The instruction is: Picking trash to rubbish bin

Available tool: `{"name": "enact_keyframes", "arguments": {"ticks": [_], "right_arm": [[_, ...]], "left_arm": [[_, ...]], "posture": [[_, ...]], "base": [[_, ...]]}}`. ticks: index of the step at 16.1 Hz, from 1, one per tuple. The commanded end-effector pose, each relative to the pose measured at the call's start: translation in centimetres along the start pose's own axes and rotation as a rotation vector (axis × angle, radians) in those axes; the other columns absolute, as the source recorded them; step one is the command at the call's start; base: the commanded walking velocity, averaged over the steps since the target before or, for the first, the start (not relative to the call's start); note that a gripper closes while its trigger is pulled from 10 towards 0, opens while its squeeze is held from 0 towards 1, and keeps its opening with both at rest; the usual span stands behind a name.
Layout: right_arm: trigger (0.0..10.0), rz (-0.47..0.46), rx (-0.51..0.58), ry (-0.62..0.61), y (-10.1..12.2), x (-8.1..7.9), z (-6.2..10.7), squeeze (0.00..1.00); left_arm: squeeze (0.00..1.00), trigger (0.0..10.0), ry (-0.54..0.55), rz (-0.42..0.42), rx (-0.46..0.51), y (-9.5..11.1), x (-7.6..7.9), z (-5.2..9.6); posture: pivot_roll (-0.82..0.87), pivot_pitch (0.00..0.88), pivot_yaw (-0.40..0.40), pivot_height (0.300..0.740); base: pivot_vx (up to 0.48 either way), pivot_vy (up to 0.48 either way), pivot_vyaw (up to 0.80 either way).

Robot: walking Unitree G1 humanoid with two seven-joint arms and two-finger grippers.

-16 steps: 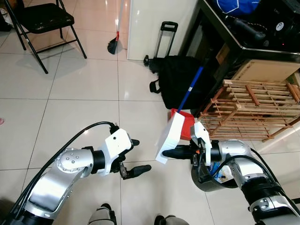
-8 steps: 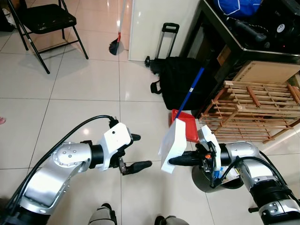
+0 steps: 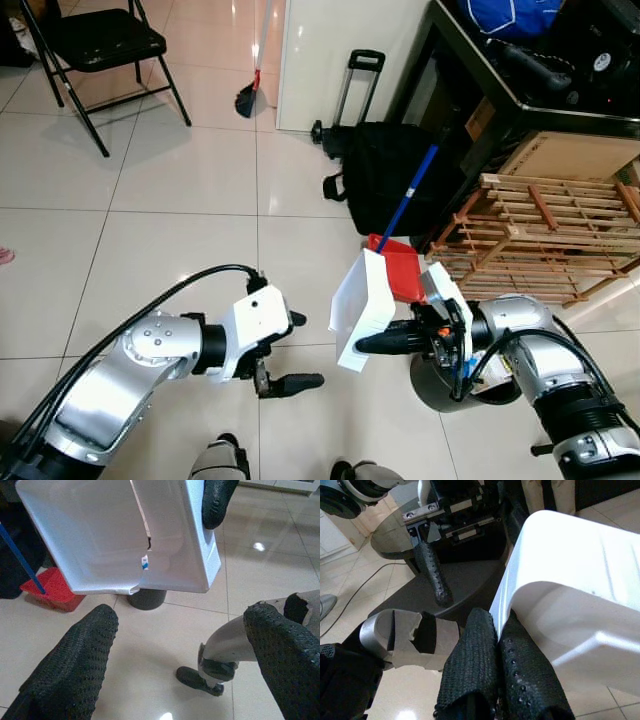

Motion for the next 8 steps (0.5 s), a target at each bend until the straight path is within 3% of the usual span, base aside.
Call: {"name": "enact_keyframes", "arguments": {"ticks": [1, 8], "right_arm": [[10.0, -0.038, -0.024, -0.02, -0.7, -0.2, 0.7, 0.42], [10.0, -0.142, -0.043, -0.049, -2.2, -0.5, 0.6, 0.4]], "left_arm": [[0.0, 10.0, -0.005, -0.037, 0.033, 1.1, 0.2, 0.0], [0.0, 10.0, 0.077, -0.038, 0.168, 4.0, -1.5, 0.2]], "posture": [[-0.02, 0.156, -0.15, 0.74], [-0.02, 0.156, -0.153, 0.74]], "base": [[0.0, 0.0, 0.0], [0.0, 0.0, 0.0]]}}
Point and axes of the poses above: a point about 5 cm out from each wrist's last joint towards the gripper, its own z axis pointing back from the gripper into the wrist, its own y axis along the axis of the wrist's last joint, x = y × z, the point moved 3 cm from there along -z, pointing out of the wrist towards the gripper, and after that the axes turned 3 degrees about z, right-handed, at the moved point
